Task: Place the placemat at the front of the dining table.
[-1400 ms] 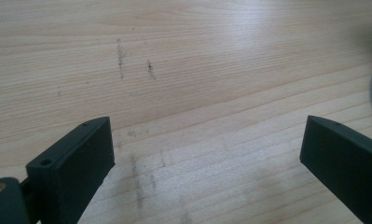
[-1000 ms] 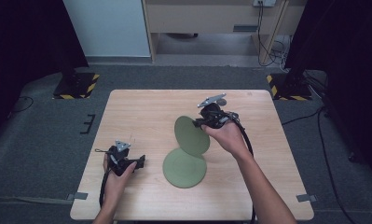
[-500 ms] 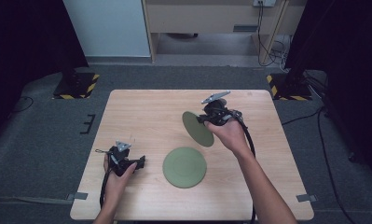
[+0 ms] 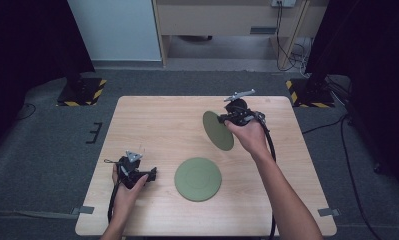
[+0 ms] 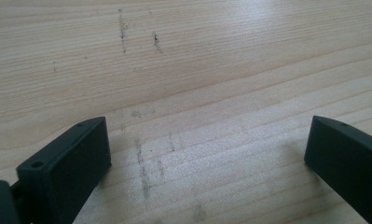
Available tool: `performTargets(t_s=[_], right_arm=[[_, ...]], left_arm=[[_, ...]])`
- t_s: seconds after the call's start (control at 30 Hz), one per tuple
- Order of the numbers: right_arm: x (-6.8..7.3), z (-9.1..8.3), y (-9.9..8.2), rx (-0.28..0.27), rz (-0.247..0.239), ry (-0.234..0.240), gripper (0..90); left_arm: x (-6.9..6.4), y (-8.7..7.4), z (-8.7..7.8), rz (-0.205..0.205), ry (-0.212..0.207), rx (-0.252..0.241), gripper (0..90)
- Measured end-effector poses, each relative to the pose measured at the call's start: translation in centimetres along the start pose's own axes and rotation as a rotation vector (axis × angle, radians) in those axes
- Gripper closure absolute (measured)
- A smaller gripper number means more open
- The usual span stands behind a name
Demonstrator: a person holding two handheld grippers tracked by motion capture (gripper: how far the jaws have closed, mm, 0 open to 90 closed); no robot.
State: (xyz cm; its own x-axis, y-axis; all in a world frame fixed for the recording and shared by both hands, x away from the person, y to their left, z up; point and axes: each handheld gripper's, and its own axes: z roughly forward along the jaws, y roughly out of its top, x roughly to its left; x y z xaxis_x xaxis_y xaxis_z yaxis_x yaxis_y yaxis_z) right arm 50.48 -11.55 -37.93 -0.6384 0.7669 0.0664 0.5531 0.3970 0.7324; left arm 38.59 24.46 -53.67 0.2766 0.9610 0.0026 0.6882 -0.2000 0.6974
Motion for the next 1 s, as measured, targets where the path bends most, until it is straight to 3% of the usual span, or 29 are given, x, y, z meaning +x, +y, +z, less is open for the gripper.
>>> performTargets(t_s=[0.4,0.87,1.0], right_arm=[[-1.3,0.9,2.3,0.006,0.031,-0.028,85.7],[-0.9,2.0,4.0,0.006,0.040,-0.054,85.7],[-0.2,2.3,4.5,-0.005,0.038,-0.057,85.7]], left_arm=[[-0.2,0.0,0.0,-0.016,0.014,-0.001,0.0],[-0.3,0.0,0.0,-0.023,0.019,-0.001,0.0],[-0.3,0.0,0.0,-0.023,0.019,-0.001,0.0]])
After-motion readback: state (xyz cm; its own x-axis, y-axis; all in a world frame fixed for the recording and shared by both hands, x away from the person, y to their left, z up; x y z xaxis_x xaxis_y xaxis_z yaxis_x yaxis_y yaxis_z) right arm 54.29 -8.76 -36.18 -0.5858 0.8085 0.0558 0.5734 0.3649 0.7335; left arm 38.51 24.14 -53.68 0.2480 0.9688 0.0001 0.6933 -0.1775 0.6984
